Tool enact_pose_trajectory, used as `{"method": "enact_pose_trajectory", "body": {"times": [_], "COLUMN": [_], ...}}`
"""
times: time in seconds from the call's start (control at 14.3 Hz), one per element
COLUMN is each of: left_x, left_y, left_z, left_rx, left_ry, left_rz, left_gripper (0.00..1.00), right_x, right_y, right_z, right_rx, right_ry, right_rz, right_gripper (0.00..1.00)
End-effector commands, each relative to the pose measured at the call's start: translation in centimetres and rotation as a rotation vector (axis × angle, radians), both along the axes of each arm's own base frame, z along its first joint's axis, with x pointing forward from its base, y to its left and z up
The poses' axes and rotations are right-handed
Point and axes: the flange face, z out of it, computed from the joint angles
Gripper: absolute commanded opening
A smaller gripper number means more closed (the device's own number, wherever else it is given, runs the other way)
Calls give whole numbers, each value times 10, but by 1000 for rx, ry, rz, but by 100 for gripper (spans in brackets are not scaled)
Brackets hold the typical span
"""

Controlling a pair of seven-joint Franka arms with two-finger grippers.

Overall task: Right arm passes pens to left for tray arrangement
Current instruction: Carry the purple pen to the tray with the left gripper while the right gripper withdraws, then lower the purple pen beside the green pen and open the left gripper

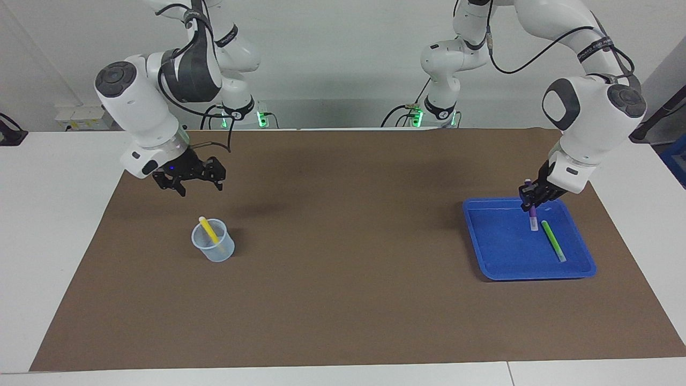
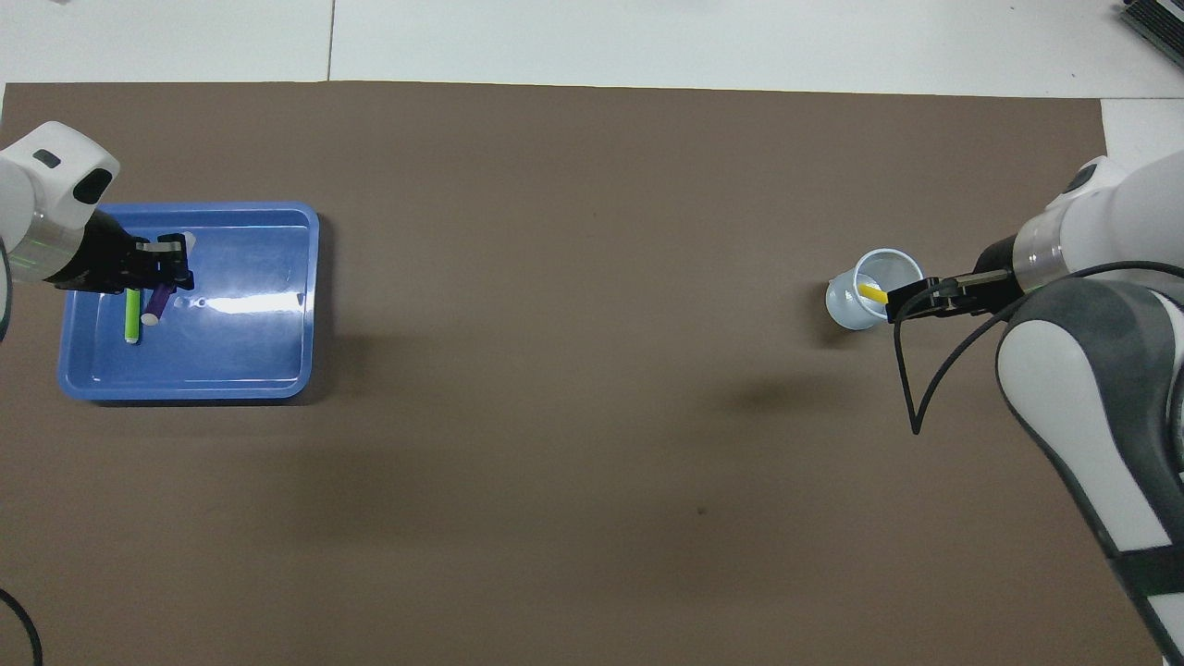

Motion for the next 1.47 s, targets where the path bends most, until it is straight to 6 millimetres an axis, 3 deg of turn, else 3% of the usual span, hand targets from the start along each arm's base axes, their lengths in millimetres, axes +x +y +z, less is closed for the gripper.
{"method": "enact_pose_trajectory", "body": {"times": [0.0,0.35,0.56,0.91,1.19,1.4], "left_x": [7,13,16,12,9,10], "left_y": [23,30,42,64,65,64], "left_z": [-26,-73,-113,-132,-139,-143], "left_rx": [30,59,51,50,52,52], "left_ry": [-33,-60,-71,-69,-88,-102], "left_rz": [-49,-65,-61,-55,-64,-59], "left_gripper": [0,0,0,0,0,0], "right_x": [-10,5,14,9,7,3], "right_y": [-19,-34,-36,-33,-29,-13], "right_z": [-16,-37,-38,-50,-54,-57], "right_rx": [-15,-17,-22,-31,-29,-25], "right_ry": [-3,-72,-123,-114,-103,-96], "right_rz": [63,97,98,261,287,432], "right_gripper": [100,100,99,99,99,100]}}
